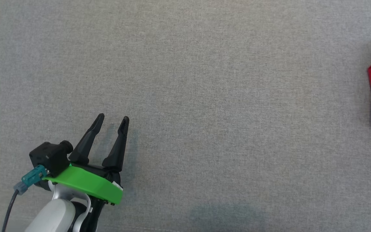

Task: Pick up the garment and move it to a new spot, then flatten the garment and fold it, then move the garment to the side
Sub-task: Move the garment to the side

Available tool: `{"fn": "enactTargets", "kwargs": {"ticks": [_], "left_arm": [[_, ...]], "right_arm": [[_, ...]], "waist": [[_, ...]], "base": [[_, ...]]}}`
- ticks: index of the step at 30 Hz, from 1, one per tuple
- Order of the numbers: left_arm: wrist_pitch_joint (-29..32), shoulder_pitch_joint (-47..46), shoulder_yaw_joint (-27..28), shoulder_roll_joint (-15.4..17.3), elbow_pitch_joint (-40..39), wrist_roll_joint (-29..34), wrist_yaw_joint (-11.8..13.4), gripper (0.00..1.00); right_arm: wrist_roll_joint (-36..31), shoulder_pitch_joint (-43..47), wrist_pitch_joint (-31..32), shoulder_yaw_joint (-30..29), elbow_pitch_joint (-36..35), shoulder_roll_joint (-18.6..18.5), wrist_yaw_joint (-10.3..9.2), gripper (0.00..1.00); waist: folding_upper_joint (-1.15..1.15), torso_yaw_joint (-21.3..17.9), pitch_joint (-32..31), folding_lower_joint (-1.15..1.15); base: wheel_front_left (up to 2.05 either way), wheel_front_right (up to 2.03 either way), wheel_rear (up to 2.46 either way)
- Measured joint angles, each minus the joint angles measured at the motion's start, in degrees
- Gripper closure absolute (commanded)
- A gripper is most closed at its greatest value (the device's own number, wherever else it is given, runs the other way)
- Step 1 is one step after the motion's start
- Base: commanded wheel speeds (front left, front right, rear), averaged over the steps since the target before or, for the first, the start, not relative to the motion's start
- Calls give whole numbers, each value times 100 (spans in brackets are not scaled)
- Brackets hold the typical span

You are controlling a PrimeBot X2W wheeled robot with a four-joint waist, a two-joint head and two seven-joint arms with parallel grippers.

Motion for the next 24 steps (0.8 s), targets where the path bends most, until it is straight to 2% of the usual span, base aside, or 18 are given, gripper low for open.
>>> {"fn": "enactTargets", "kwargs": {"ticks": [1, 7, 12, 17, 21, 24], "left_arm": [[-1, -6, 12, -1, 20, 0, 0, 0], [-11, -7, 103, -8, 121, -3, 1, 0], [-47, -7, 170, -3, 176, -2, 1, 0], [-144, -7, 275, 7, 283, 2, 1, 0], [-240, 1, 495, 89, 456, 68, 1, 0], [-296, 24, 740, 115, 601, 158, 7, 0]], "right_arm": [[-88, 0, 0, 79, 41, 19, 0, 0], [-398, 21, 32, 394, 270, 148, -10, 0], [-728, 19, -230, 476, 324, 156, -35, 0], [-728, 4, -528, 423, 287, 370, -34, 0], [-882, -23, -1017, 426, 13, 411, 29, 0], [-1151, -137, -1635, 361, -339, 450, 34, 0]], "waist": [[0, 31, 20, 0], [0, 88, 20, 0], [0, -6, -93, 0], [0, -117, -231, 0], [0, -259, -409, -1], [0, -382, -567, 0]], "base": [[0, 0, 0], [0, 0, 0], [0, 0, 0], [0, 0, 0], [0, 0, 0], [0, 0, 0]]}}
